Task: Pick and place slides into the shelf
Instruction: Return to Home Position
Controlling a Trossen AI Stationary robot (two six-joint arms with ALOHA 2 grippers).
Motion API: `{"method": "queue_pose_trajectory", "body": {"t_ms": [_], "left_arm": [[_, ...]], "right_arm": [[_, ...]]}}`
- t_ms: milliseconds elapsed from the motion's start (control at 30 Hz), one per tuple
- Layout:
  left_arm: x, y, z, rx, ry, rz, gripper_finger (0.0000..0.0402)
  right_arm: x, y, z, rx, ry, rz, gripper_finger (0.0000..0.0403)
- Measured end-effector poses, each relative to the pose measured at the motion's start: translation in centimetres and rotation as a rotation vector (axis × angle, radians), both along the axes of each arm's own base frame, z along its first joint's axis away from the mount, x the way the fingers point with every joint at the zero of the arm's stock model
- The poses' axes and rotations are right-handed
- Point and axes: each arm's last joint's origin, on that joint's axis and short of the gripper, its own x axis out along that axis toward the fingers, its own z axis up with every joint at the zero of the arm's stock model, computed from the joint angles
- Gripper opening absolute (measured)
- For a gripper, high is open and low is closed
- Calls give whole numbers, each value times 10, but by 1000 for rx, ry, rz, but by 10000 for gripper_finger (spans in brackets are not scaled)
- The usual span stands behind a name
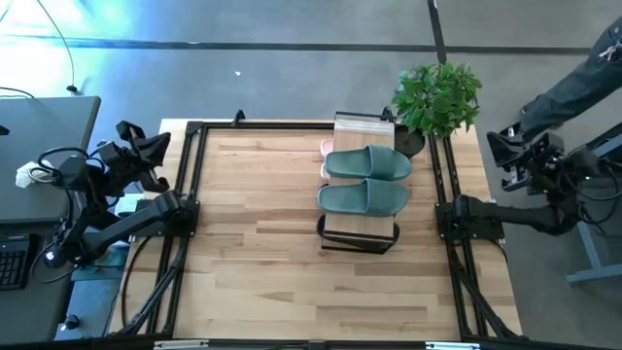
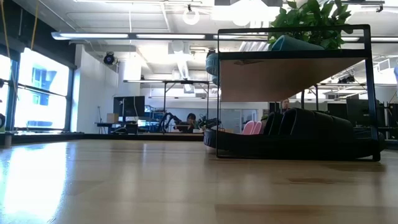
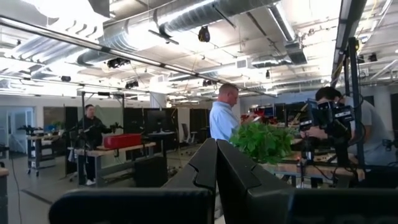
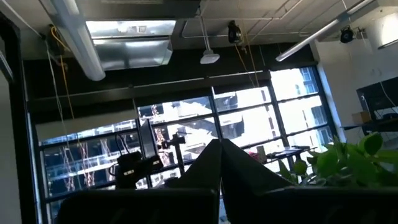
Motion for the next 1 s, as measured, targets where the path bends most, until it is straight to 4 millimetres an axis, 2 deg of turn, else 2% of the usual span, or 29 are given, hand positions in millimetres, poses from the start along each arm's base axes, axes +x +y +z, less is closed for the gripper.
{"method": "queue_pose_trajectory", "body": {"t_ms": [133,300,500,633,833,1000], "left_arm": [[3,2,-11,-25,6,-7,0],[10,8,-19,-49,12,-17,0],[22,17,-35,-101,16,-55,0],[34,26,-51,-125,3,-82,0],[52,39,-85,-186,-9,-136,0],[62,48,-110,-229,-22,-152,0]], "right_arm": [[15,0,-11,25,-2,30,0],[44,-4,-35,74,-4,86,0],[64,-7,-59,157,29,132,0],[74,-8,-73,203,51,164,0],[94,-10,-105,297,105,218,0],[106,-12,-126,302,60,247,0]]}}
